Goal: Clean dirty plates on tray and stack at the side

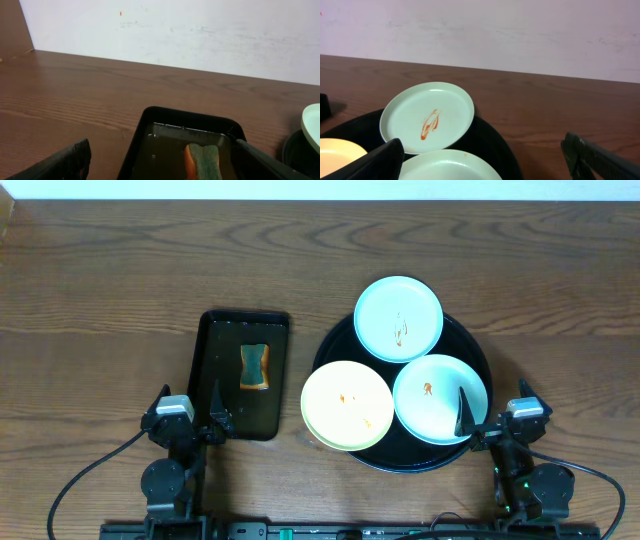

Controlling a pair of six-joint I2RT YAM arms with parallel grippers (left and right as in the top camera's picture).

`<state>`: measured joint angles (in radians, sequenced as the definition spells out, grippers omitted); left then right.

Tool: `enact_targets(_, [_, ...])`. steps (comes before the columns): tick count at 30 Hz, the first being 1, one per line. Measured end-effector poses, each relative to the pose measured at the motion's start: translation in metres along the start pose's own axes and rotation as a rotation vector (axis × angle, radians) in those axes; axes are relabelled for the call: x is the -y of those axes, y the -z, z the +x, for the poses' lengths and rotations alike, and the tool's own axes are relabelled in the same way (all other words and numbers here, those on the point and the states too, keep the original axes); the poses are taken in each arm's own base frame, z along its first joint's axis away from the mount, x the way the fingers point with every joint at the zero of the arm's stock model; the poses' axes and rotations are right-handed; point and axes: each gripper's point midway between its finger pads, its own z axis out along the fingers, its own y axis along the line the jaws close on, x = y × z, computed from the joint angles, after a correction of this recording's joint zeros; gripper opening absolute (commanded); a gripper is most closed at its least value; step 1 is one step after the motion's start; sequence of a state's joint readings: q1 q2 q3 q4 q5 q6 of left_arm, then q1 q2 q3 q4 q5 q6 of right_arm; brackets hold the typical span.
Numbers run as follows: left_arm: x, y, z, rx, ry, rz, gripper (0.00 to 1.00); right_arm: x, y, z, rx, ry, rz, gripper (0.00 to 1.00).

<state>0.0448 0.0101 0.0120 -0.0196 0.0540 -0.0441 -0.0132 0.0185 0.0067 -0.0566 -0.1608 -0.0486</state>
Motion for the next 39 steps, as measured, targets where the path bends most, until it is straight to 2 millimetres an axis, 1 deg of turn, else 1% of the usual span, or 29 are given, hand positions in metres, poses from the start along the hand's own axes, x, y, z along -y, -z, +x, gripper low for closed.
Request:
enact_targets(30, [0.0000,0.0000,-0.0001,0.000,0.002,0.000,0.90,0.0007,0.0000,0.0000,0.000,-0.001,0.004,0.99])
enact_targets(36, [-0.0001,0.0001,0.0007,-0.006,0.015,-0.001,0.90,0.0007,0.0000,0.0006,-0.002,-0.056,0.004,0.99])
enact_targets(39, [-0.0006,0.0012,0.0063,-0.058,0.028,-0.007,0.90,0.0007,0.0003,0.0028,-0.016,-0.085,0.005,0.99])
